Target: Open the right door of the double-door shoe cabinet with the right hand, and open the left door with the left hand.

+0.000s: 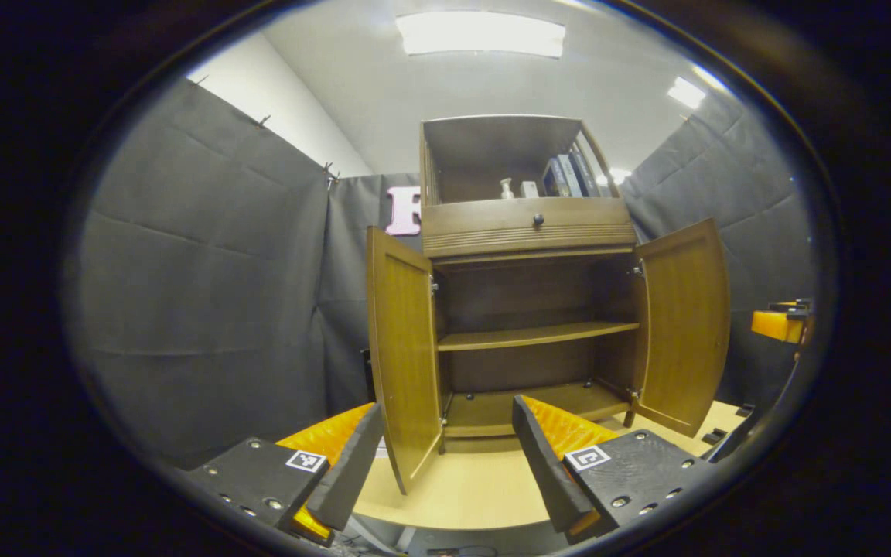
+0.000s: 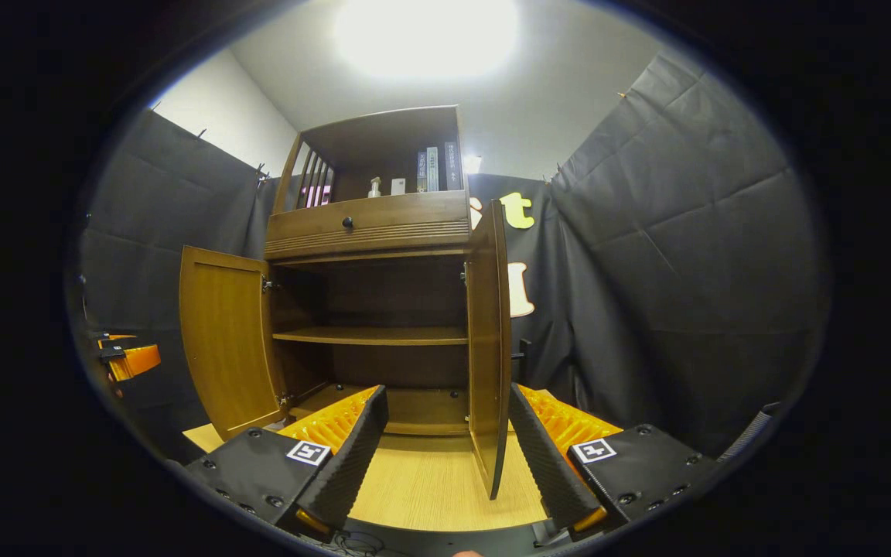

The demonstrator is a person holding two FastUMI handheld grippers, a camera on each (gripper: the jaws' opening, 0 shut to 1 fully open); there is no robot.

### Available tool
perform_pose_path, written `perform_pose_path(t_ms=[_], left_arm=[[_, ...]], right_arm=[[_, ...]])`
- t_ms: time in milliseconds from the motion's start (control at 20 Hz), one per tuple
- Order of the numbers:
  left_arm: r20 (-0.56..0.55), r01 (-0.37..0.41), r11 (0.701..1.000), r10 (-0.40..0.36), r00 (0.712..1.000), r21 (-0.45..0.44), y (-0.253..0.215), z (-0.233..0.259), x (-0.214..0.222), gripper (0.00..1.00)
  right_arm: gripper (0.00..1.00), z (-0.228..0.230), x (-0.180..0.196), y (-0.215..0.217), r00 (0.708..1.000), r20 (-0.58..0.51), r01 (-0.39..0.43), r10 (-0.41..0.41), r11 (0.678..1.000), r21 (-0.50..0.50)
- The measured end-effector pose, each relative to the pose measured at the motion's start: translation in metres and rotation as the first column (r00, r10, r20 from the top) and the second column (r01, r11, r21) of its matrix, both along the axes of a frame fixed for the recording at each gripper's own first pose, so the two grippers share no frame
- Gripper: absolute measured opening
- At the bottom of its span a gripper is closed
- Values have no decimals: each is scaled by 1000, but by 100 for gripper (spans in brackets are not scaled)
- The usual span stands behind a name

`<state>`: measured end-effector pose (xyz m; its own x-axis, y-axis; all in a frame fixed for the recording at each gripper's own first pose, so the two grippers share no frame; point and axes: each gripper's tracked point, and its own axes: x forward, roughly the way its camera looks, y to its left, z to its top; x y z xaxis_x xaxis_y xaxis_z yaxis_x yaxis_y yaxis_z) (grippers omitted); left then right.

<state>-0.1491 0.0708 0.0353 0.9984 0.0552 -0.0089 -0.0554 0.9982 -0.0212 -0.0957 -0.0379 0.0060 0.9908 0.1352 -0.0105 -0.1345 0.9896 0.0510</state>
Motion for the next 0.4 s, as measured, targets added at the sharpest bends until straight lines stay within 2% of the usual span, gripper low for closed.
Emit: perform_pose_path(t_ms=[400], left_arm=[[10, 9, 1000, -9, 1000, 6, -1, 3, 1, 96]], right_arm=[[98, 1, 2, 0, 1000, 4, 2, -2, 1000, -2]])
